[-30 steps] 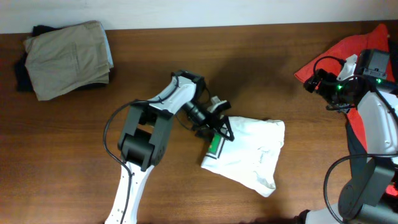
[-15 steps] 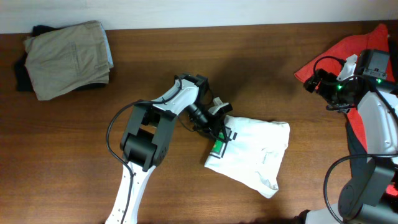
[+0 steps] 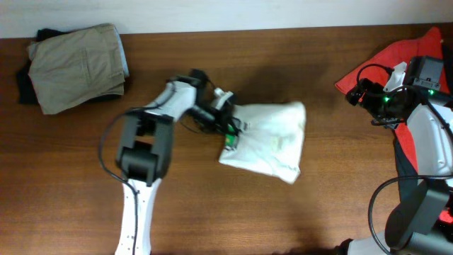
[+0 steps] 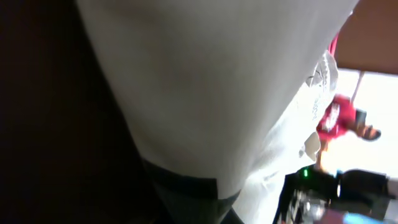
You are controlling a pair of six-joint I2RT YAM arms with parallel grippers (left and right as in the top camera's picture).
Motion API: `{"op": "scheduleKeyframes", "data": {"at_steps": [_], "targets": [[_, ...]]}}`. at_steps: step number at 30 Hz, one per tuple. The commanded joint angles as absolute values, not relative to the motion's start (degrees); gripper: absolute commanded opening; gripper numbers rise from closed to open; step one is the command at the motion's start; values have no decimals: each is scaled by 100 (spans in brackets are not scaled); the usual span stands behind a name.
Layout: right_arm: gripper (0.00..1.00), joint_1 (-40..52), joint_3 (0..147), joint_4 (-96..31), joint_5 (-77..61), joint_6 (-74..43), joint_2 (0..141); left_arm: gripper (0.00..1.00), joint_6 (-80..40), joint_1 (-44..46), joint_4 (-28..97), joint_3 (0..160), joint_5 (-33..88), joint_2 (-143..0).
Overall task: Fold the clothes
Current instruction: 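Grasp the left edge of the folded white shirt with the left gripper, then carry the folded shirt to the khaki stack at upper left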
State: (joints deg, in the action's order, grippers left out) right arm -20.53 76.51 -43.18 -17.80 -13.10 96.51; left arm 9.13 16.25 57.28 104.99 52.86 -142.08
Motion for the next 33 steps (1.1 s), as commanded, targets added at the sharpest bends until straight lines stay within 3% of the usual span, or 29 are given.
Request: {"op": "scheduleKeyframes", "data": {"at_steps": [1,12,24,33], "targets": [[99,-2051,7758,-4300,-1745,-1295,9588,1,814,897,5496,10678,4274,-14346],[99,-2051,7758,-4300,-1745,-1295,9588,1,561,-266,5806,12516,1968,-14346],[98,-2051,7758,-4300,-1745,-1295,9588,1,561,-447,6010,14665,198,-14346],[99,-2051,7758,-4303,-1745,-1295,9588,1,563,-644,5684,14807,-792,-14346]]}}
